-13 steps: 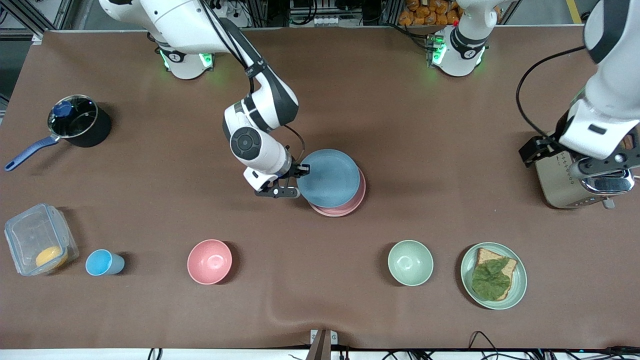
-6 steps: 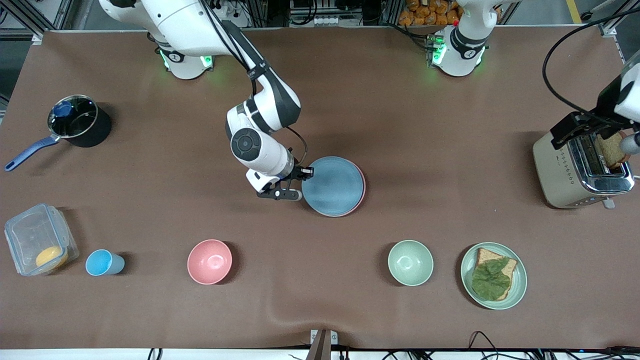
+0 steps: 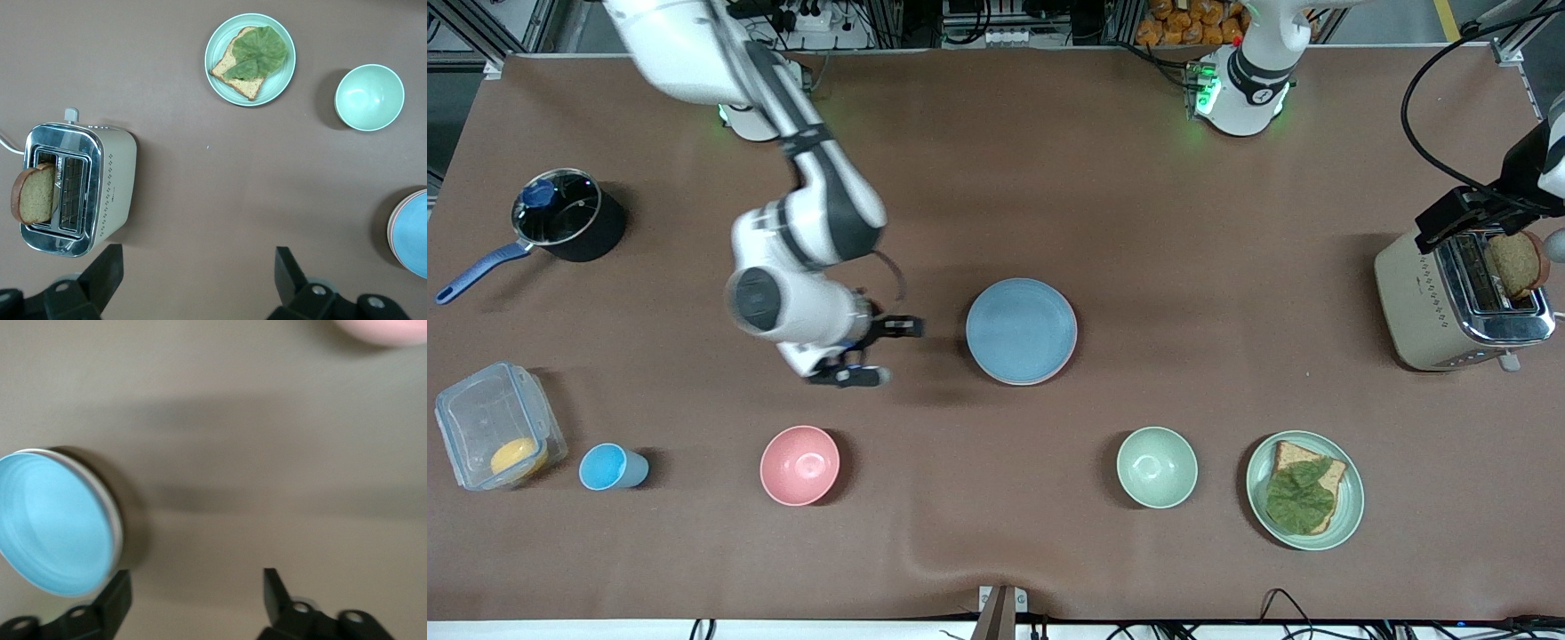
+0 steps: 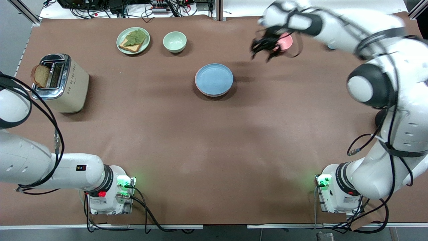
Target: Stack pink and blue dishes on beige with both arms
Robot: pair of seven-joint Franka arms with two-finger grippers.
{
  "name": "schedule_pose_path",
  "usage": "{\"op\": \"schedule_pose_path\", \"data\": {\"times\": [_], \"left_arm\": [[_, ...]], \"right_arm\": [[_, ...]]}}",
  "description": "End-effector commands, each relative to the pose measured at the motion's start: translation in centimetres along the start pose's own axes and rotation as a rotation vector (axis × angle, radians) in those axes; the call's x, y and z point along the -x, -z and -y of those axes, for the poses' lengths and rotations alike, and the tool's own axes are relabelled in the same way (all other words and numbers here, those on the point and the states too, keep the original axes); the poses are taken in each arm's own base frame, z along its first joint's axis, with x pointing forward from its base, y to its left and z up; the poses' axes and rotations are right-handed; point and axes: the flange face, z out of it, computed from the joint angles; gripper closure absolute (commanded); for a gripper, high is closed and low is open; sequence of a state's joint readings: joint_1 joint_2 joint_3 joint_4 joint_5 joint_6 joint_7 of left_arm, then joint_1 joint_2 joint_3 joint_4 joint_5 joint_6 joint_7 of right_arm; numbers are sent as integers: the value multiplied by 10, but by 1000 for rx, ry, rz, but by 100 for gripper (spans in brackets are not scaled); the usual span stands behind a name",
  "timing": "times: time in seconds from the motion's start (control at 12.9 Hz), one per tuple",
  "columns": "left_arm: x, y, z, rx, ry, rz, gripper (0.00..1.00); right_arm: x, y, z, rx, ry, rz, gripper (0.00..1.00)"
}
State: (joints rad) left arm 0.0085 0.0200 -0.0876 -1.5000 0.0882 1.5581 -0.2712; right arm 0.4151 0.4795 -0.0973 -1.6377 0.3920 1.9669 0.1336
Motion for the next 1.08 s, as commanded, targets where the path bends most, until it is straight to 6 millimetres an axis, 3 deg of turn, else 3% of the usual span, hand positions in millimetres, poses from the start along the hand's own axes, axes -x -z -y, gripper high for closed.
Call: {"op": "schedule_pose_path", "data": {"times": [0.0,0.31,0.46,0.77,1.01], "left_arm": [[6,6,2,15,-10,6,0],[5,-1,-7,93,-10,44,0],[4,-6,-11,91,-15,53,0],[9,-9,-11,73,-40,88,0],[10,-7,-10,71,-63,92,0]], "right_arm": [[19,75,-81,86,113,7,0],[89,204,-109,245,194,-35,0],[117,255,-130,253,256,-85,0],[148,315,-137,246,195,-71,0],[163,332,-133,249,98,-93,0]]}}
